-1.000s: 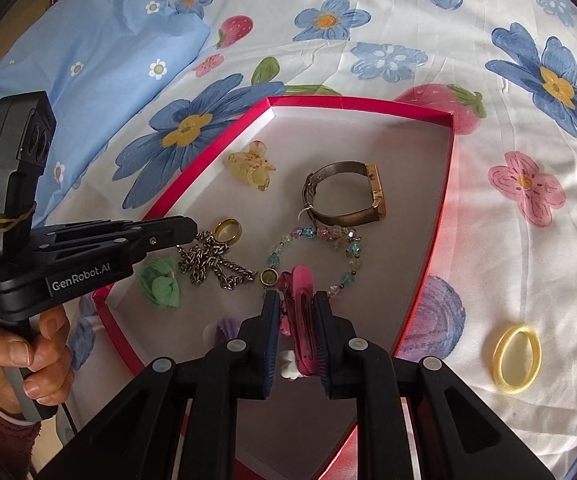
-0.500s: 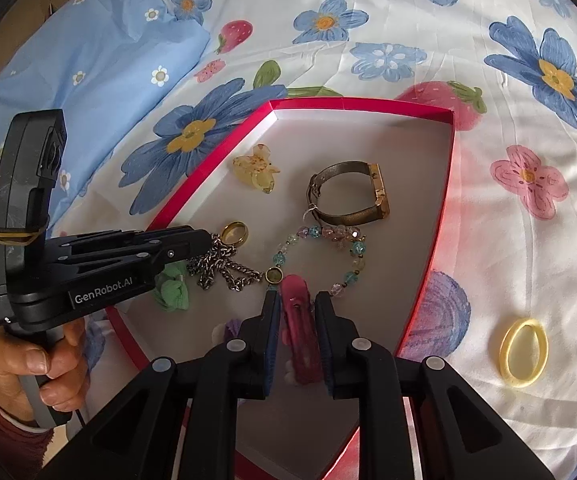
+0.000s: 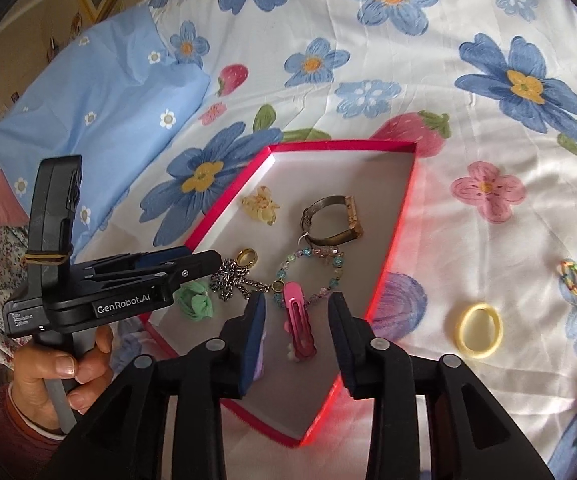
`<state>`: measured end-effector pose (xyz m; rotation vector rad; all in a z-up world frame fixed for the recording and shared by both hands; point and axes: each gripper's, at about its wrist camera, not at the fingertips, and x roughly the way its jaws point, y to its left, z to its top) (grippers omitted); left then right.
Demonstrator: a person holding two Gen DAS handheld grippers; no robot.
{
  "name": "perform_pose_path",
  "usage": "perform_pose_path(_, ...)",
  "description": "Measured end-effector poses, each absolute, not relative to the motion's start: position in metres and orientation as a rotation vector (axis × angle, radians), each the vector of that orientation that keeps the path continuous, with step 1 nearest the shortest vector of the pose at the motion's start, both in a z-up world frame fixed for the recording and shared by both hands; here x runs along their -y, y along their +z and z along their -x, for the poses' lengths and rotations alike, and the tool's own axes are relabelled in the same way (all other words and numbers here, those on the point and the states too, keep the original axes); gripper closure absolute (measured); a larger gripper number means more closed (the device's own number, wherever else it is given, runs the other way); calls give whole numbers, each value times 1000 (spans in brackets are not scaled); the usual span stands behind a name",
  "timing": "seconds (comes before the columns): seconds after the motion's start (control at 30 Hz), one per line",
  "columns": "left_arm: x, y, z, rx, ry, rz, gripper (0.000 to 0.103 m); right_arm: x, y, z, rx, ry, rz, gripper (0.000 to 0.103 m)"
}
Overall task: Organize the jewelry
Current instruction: 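Grasp the yellow hair tie with the left tool while the right tool grasps the colorful beaded bracelet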
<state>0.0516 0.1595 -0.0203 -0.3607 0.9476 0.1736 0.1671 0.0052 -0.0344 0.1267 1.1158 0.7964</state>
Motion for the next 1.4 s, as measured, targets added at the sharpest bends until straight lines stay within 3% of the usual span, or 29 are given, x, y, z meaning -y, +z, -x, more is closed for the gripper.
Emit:
perform_pose_path(0.27, -131, 3, -37, -914, 111, 337, 40, 54, -23, -160, -1094, 699, -178, 58)
perform_pose_path(0.37, -120, 8, -35, -911, 85, 329, 38, 75, -22, -157, -1090, 654, -194, 51)
perform_pose_path(0.5, -109, 9, -34, -918, 58, 323, 38, 99, -22, -154, -1089, 613, -213, 51)
perform_pose_path(0.63, -99, 10, -36, -923, 39, 316, 35, 120, -23, -149, -1082, 579, -230, 36)
perform_pose_path(1.27, -39, 7, -66, -960, -80, 237, 31, 210, -41, -135, -1085, 347, -247, 35)
perform_pose_path(1.4, -25, 5, -77, -970, -96, 209, 29, 213, -49, -139, -1097, 322, -222, 31)
